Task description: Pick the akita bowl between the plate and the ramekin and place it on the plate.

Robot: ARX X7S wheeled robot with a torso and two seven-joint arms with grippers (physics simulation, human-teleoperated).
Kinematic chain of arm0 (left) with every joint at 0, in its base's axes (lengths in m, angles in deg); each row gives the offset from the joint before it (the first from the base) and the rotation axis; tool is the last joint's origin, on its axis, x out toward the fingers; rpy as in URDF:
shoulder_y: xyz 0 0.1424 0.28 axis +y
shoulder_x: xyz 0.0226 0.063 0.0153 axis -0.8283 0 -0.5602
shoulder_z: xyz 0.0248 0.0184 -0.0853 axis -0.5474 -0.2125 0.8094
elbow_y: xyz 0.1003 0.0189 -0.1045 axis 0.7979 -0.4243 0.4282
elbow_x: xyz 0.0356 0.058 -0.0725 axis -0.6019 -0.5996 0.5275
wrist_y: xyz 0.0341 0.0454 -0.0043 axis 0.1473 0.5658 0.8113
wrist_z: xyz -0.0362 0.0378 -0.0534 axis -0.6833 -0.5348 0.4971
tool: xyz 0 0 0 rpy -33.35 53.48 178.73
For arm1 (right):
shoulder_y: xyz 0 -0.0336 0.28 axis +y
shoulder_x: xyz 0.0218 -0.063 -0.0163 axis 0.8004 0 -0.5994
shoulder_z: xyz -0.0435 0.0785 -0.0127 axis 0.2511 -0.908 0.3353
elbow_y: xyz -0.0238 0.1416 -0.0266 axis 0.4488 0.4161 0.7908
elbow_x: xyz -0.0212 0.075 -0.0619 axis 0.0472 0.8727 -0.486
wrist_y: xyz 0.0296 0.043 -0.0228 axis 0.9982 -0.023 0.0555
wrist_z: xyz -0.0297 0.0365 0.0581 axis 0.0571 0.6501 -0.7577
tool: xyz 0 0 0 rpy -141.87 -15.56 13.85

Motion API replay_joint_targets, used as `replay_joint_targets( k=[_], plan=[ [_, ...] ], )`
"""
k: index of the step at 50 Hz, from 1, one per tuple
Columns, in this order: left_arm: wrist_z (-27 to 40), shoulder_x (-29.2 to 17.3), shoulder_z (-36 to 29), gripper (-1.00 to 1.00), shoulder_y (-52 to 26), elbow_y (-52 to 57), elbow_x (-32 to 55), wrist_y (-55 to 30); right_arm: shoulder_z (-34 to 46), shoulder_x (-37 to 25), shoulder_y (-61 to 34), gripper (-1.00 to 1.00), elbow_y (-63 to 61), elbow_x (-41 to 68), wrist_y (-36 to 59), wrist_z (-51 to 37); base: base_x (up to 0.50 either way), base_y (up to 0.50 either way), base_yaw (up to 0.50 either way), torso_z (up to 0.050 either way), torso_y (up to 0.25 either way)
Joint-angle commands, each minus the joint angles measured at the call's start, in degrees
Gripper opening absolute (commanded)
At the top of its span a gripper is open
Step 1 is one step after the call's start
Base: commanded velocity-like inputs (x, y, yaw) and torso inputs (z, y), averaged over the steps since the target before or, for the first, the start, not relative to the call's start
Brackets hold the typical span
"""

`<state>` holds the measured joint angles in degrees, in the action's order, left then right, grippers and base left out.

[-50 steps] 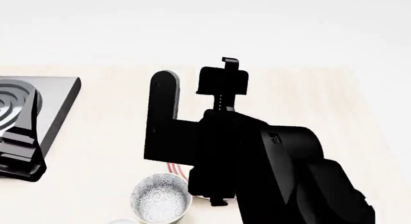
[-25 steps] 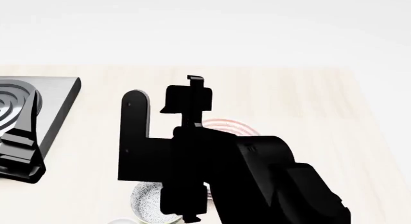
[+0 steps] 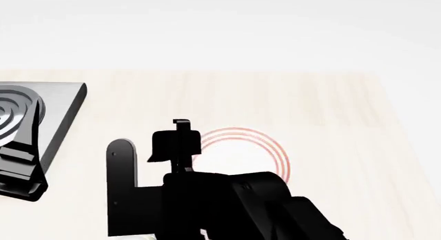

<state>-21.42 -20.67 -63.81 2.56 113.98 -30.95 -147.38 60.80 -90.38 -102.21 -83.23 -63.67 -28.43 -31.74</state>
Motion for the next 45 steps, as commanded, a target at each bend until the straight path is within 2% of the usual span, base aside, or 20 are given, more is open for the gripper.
replay_joint_targets(
  k=[1, 19, 45],
  plan=[
    [-0.1, -0.3, -0.1, 1.0, 0.6, -0.4, -0.1, 1.0, 1.4, 0.5, 0.8, 1.0, 0.1, 1.0, -0.3, 1.6, 0.0, 0.0, 0.0, 0.0, 0.0],
    [-0.3, -0.6, -1.4, 1.0, 1.3, -1.4, -1.2, 2.7, 3.5, 2.0, 0.9, 1.0, 5.0, 1.5, 1.0, 3.4, 0.0, 0.0, 0.0, 0.0, 0.0],
    [-0.2, -1.4, -2.6, 1.0, 1.4, -1.7, -1.4, 3.5, 5.5, 5.5, -1.2, 1.0, 16.9, 0.1, -3.4, 3.5, 0.0, 0.0, 0.0, 0.0, 0.0]
  ],
)
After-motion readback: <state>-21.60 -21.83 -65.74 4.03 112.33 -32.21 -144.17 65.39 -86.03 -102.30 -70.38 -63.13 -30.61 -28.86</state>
